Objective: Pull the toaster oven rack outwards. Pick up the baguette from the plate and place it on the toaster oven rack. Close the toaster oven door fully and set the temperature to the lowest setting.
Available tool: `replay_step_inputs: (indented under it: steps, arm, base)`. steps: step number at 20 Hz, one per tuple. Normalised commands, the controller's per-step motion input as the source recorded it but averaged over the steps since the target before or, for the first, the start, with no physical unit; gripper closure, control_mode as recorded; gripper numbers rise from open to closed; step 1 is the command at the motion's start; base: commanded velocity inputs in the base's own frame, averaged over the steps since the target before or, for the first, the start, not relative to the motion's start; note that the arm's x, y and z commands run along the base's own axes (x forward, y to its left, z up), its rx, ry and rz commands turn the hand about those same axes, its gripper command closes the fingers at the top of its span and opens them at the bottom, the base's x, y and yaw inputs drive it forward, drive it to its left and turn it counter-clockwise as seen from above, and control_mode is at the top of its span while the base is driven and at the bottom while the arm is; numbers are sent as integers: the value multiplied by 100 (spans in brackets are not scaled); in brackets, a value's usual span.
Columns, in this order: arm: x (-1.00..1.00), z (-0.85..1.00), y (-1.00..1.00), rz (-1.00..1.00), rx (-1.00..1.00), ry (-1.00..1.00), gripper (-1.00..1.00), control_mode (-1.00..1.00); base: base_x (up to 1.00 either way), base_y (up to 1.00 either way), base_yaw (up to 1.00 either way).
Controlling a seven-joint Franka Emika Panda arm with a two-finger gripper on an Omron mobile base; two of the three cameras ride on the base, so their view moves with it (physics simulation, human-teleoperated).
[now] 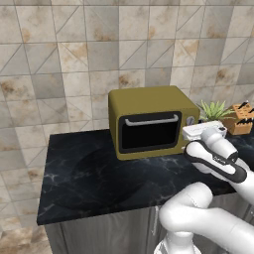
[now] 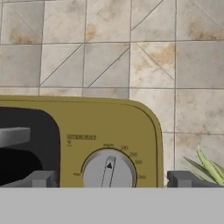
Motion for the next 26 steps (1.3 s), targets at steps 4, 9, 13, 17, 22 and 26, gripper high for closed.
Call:
replay_step_inputs:
  steps: [4, 9, 13, 17, 22, 26]
  arm:
    - [13, 0, 4, 0, 0, -3, -100, -100]
    - [20, 0, 0, 0, 0, -1, -100, -100]
    - [19, -4, 0, 0, 0, 0, -100, -100]
    - [4, -9, 0, 0, 0, -4, -100, -100]
    - [0, -9, 0, 0, 0, -5, -100, -100]
    - [0, -6, 0, 0, 0, -6, -100, -100]
  base:
    - [0, 0, 0]
    - [0, 0, 0]
    - [0, 0, 0]
    - [0, 0, 0]
    - [0, 0, 0]
    - [0, 0, 0]
